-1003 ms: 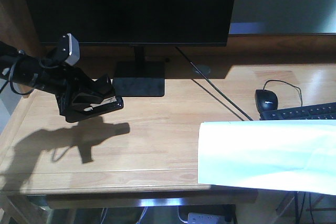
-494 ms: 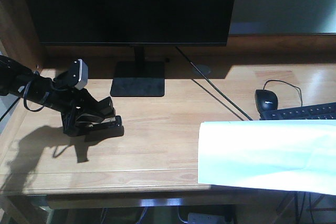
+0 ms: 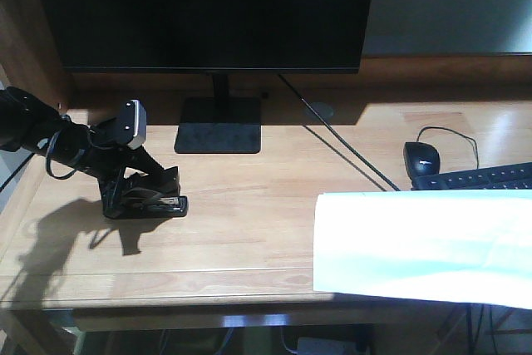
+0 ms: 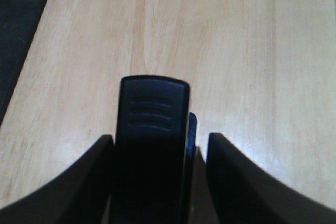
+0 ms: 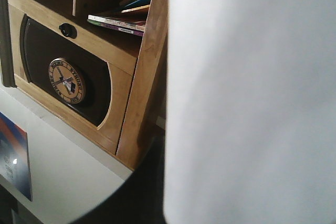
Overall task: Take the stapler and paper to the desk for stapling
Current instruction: 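Raise the left gripper with the stapler over the desk and lower it toward the surface, then swing the right gripper with the paper over the desk beside the stapler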
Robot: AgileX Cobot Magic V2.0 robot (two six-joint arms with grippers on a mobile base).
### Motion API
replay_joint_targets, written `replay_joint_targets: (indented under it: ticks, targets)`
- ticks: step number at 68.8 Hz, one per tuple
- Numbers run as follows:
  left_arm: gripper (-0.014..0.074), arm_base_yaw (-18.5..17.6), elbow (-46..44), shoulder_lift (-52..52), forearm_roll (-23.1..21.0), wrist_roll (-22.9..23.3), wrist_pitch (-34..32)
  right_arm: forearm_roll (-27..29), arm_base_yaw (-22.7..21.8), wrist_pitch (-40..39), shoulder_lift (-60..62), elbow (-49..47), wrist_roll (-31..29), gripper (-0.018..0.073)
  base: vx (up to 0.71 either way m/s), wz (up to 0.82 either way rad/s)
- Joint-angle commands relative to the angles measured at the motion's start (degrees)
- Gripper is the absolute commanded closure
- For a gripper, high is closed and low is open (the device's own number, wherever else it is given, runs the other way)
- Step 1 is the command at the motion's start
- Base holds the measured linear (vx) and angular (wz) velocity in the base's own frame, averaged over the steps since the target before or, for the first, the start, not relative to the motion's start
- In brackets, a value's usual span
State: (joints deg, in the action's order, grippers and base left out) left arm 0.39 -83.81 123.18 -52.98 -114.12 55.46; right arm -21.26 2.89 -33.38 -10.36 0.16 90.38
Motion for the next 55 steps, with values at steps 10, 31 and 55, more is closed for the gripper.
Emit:
replay_joint_targets:
  ticks: [10,31,55]
  targets:
    - [0.0133,-0.5,-1.65,-4.62,-2.87,3.58,2.16,0.14,0.04,-3.29,-0.62,-1.64,-0.4,0.0561,0.0,0.0]
    - [0.0312,-0.5,-1.65,-7.67,-1.81,3.58,2.17,0.14,0.04,-3.29,-0.62,-1.64,-0.4,0.0561,0.0,0.0]
    - [0.0605,-0.55,-1.65,-7.67,-1.15,3.73,0.54,0.14,0.04,-3.29,-0.62,-1.64,-0.4,0.0561,0.0,0.0]
